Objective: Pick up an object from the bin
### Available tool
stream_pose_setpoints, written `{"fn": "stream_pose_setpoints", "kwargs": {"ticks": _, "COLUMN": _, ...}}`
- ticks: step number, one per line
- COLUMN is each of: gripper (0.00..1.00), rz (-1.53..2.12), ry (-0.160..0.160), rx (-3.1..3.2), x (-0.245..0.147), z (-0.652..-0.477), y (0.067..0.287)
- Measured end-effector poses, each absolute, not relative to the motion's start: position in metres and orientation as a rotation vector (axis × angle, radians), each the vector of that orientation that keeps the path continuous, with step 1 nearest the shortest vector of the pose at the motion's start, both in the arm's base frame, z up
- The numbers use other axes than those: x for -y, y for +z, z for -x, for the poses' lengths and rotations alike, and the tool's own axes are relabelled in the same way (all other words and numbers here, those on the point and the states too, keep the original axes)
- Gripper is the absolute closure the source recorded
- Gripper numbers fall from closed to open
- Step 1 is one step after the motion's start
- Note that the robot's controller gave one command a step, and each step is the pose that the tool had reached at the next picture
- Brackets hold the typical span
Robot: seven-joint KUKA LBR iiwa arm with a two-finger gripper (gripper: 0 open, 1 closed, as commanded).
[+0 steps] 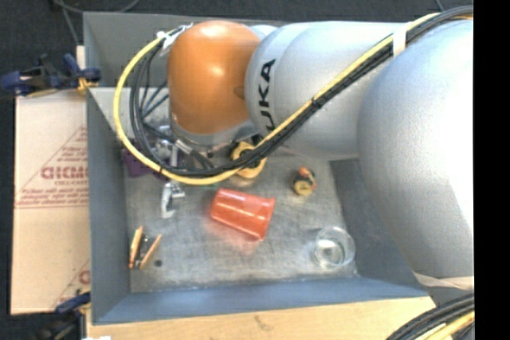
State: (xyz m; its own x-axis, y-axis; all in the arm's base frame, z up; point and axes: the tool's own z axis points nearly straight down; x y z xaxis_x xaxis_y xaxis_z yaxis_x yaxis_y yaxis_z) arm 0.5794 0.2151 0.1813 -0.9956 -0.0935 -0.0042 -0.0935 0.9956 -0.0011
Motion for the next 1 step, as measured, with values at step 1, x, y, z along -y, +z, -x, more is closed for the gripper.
{"fn": "stream_pose_setpoints", "kwargs": {"ticks": 1, "gripper": 0.00, "rz": 0.380, "ry": 0.001, "rx": -3.117, "x": -0.2078, "z": -0.5217, "y": 0.1905}}
